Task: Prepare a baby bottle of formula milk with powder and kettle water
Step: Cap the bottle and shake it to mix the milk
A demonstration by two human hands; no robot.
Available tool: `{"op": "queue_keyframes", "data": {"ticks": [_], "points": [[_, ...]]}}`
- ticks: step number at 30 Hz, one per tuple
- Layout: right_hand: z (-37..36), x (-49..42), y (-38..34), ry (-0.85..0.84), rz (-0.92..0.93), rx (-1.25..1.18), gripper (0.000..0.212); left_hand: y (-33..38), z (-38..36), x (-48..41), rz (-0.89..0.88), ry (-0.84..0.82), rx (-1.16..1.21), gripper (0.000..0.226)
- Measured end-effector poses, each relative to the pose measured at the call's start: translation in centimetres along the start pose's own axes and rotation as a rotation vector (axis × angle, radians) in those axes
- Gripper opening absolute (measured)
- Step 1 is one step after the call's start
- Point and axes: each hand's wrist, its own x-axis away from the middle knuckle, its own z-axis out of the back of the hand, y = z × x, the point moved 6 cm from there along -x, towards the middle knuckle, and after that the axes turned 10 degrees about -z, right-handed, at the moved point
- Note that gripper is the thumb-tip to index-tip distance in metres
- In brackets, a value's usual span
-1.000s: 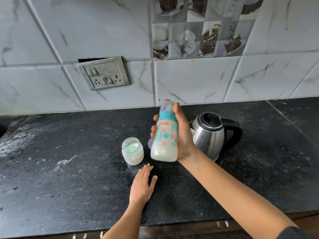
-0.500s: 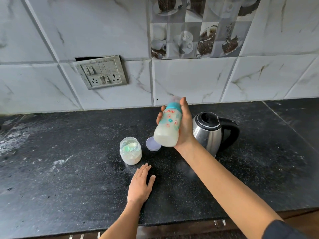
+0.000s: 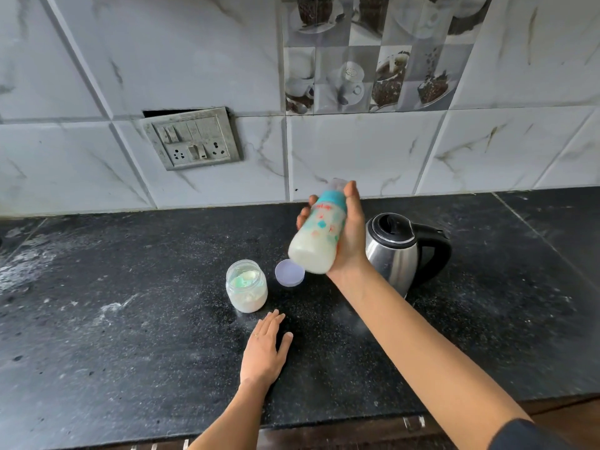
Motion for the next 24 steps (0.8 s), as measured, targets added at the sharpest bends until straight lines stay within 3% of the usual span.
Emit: {"op": "queue_keyframes", "data": {"ticks": [2,5,9,12,18,21,24], "points": [[-0.1,0.1,-0.2,-0.020,-0.008,-0.003,0.053,0.1,0.0,0.0,0.004,-0.003,0.000,0.049],[-0.2,0.6,0.7,-0.051,-0.005,0.110,0.035,0.0,0.1,0.0,0.005,-0.005,-0.005,0.049],[-0.3,0.3,-0.5,-0.029,0.019,0.012,0.052,0.1,0.0,0.0,0.010,-0.001,0.001,0.049],[0.4,0.3,1.0,-0.025,0.007,0.130,0.038,0.0,0.0,0.1,0.008,-0.003,-0.004,0.049],[1.3,0.0,0.8,0.024,-0.035,-0.006,0.054,0.2,0.1,0.0,0.012,-0.001,-0.006,0.049],[1.1,0.3,1.8,0.016,-0.050,0.104,0.044,0.0,0.1,-0.1,0.008,0.003,-0.014,0.049],[0.9,0.0,0.3,0.022,-0.005,0.016,0.049,0.1,0.0,0.0,0.008,0.000,-0.004,0.048]]}}
